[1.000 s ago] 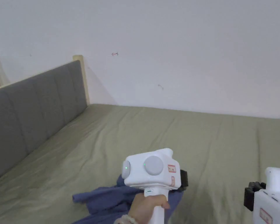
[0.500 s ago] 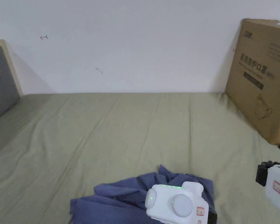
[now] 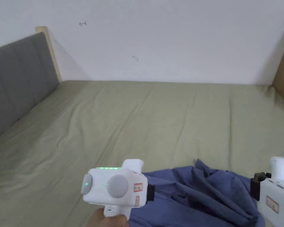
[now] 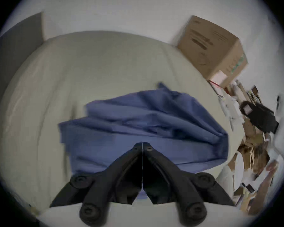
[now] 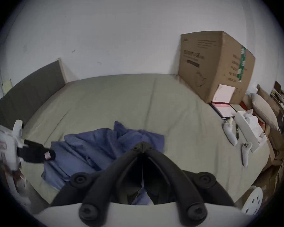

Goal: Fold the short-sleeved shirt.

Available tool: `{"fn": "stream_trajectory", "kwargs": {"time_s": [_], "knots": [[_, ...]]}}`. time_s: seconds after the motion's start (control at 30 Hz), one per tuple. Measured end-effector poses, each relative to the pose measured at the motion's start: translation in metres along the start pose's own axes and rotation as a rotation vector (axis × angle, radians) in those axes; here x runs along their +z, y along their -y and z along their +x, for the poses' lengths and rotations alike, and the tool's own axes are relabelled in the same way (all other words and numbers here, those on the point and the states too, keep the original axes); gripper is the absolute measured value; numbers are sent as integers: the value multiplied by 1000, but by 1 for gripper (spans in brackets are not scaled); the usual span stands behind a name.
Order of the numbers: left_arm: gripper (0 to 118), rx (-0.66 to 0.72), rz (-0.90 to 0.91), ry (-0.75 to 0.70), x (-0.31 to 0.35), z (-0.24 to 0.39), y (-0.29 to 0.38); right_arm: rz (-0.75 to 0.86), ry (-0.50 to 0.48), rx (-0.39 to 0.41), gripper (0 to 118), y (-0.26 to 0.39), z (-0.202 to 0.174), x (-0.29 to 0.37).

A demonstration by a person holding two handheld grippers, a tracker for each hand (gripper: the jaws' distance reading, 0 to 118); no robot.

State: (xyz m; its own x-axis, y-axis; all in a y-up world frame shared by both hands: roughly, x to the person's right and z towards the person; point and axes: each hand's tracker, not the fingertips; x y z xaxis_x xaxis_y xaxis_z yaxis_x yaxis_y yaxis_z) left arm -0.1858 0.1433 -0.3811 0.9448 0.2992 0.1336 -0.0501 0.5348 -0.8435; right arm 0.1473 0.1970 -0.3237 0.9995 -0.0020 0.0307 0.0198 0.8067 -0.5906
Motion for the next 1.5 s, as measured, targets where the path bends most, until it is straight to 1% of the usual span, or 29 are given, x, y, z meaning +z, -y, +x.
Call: {"fn": "stream_trajectory", "kwargs": {"time_s": [0.07,0.1,0.13,0.2,0.23,0.3,0.4,0.47,0.5,0.53,0.57,0.6,0.63,0.7,0.77,0.83,0.93,1.03,1.07,1.1,1.13,1.17,1.2,1.27,1.37,1.4,1.43,1.47,1.5], "knots": [[0,75,3,-29,3,-34,-13,-19,-10,22,0,0,-11,-10],[10,123,27,-45,5,-52,-22,-32,-16,29,0,-1,-15,-16],[30,161,35,-68,3,-68,-32,-34,-19,31,0,-1,-17,-21],[89,232,10,-114,-13,-104,-56,-50,-30,29,0,-2,-23,-31],[94,254,-19,-133,-21,-114,-59,-56,-34,26,0,-2,-25,-35],[93,301,-92,-157,-46,-136,-68,-76,-46,28,0,-1,-28,-43],[87,314,-186,-149,-73,-140,-66,-109,-43,63,0,4,-33,-55],[77,303,-204,-113,-84,-136,-63,-129,-33,77,0,8,-34,-63],[71,255,-213,-133,-87,-125,-57,-139,-32,73,0,10,-34,-67],[62,190,-206,-201,-89,-119,-54,-149,-34,65,0,12,-33,-70],[46,104,-217,-285,-92,-116,-52,-161,-40,51,0,14,-31,-73],[24,92,-211,-327,-89,-112,-49,-169,-48,33,0,15,-30,-74],[7,123,-184,-309,-83,-110,-47,-174,-52,24,0,17,-29,-74],[3,146,-169,-288,-77,-109,-44,-180,-53,12,0,20,-27,-74],[2,36,-172,-310,-75,-100,-44,-188,-49,10,0,21,-27,-75],[2,54,-166,-299,-66,-103,-50,-192,-55,9,0,19,-24,-74],[2,133,-118,-206,-35,-112,-62,-189,-131,78,0,-4,-24,-80],[2,99,-75,-177,-9,-108,-63,-212,-237,110,1,-42,-31,-104],[2,94,-66,-175,-3,-106,-63,-252,-278,125,10,-54,-37,-114],[2,83,-49,-168,3,-105,-62,-309,-302,148,38,-67,-46,-130],[2,82,-36,-165,6,-102,-62,-368,-300,187,73,-77,-59,-144],[2,86,-30,-162,8,-101,-62,-387,-314,234,99,-83,-71,-158],[2,87,-29,-159,10,-100,-61,-414,-331,289,100,-88,-85,-177],[2,85,-25,-150,11,-100,-57,-427,-326,330,100,-88,-108,-202],[2,87,-30,-157,8,-102,-55,-537,-310,408,99,-68,-138,-240],[2,96,-38,-152,7,-104,-54,-562,-301,448,95,-57,-145,-251],[2,103,-42,-150,5,-106,-54,-596,-265,491,86,-46,-150,-261],[2,107,-44,-148,4,-108,-53,-609,-198,536,69,-32,-152,-269],[2,117,-45,-146,4,-109,-51,-625,-176,515,41,-23,-151,-275]]}}
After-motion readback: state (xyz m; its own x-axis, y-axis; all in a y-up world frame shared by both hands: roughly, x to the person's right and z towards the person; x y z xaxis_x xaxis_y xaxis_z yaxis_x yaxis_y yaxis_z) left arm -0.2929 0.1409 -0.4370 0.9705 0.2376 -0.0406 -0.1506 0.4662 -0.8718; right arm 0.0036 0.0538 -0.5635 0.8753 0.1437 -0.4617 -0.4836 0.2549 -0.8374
